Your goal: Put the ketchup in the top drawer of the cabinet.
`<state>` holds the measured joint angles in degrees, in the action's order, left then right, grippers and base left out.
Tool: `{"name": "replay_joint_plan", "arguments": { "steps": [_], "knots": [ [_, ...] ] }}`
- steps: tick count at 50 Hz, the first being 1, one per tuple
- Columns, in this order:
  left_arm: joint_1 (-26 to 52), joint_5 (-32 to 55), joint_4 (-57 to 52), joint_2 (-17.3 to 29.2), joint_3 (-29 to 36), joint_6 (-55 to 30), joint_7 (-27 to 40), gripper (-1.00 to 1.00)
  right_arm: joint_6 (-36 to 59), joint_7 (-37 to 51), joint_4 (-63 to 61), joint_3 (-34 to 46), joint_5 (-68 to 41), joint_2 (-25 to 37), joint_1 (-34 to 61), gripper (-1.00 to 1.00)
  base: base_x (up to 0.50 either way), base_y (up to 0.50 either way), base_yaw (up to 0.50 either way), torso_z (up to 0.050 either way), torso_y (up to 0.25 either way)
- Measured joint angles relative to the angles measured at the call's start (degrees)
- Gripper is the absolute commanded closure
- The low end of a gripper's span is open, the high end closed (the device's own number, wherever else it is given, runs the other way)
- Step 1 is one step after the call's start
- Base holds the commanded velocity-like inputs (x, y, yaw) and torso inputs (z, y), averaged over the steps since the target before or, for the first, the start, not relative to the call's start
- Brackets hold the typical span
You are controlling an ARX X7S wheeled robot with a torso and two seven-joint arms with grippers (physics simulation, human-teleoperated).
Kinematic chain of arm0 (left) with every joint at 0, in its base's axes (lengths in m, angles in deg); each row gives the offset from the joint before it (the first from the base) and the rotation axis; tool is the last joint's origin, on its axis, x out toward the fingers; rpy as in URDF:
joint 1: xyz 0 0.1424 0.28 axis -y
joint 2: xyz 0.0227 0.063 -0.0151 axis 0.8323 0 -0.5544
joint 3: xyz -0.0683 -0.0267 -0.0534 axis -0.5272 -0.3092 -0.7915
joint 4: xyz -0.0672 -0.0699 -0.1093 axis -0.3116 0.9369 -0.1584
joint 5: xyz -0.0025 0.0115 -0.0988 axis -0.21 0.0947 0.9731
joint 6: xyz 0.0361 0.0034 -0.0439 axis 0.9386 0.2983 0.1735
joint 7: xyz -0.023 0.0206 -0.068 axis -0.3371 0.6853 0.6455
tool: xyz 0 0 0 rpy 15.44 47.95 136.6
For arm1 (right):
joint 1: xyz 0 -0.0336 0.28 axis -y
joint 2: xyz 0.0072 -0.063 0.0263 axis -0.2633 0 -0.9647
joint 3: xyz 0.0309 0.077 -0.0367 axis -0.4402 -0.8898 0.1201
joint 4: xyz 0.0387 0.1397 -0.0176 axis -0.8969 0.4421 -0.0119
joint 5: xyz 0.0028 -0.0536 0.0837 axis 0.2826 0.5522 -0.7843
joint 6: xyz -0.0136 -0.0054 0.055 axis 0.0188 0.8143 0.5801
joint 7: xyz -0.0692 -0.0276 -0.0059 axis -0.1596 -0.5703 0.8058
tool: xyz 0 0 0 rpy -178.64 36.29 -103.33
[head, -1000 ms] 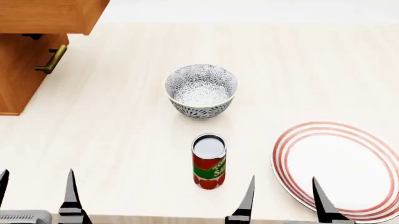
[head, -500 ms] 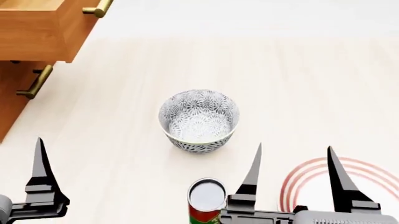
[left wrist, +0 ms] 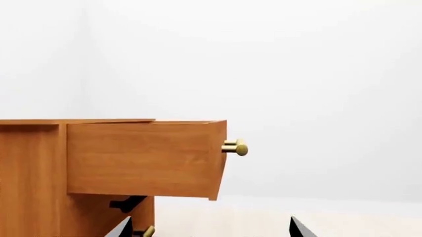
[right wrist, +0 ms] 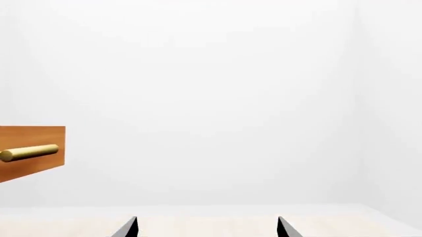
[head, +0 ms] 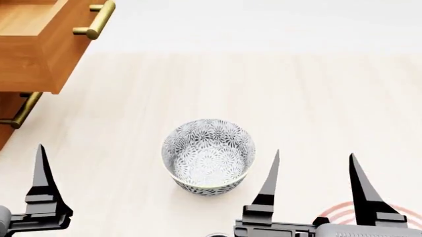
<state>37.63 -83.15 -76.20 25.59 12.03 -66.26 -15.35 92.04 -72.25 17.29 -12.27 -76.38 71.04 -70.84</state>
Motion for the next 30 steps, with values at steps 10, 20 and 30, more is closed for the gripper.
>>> {"name": "replay_joint_plan", "arguments": {
  "steps": [10, 20, 30],
  "knots": [
    [-0.1, 0.3, 0.0, 0.6, 0.3, -0.1, 0.7, -1.0, -0.7, -0.3, -0.2, 0.5, -1.2, 0.7, -0.2, -1.0, 0.38, 0.0, 0.0, 0.0, 0.0],
    [-0.1, 0.7, 0.0, 1.0, 0.7, -0.5, 1.4, -1.0, 0.8, 0.5, -1.4, 0.6, -1.7, 1.4, 0.2, -1.0, 0.0, 0.19, 0.0, 0.0, 0.002],
    [0.0, 1.0, 0.3, 1.5, 1.0, -0.5, 2.0, -1.0, 0.9, 1.1, -1.3, 1.1, -1.9, 1.8, 0.4, -1.0, 0.0, 0.5, 0.0, 0.0, 0.0]
  ]
}}
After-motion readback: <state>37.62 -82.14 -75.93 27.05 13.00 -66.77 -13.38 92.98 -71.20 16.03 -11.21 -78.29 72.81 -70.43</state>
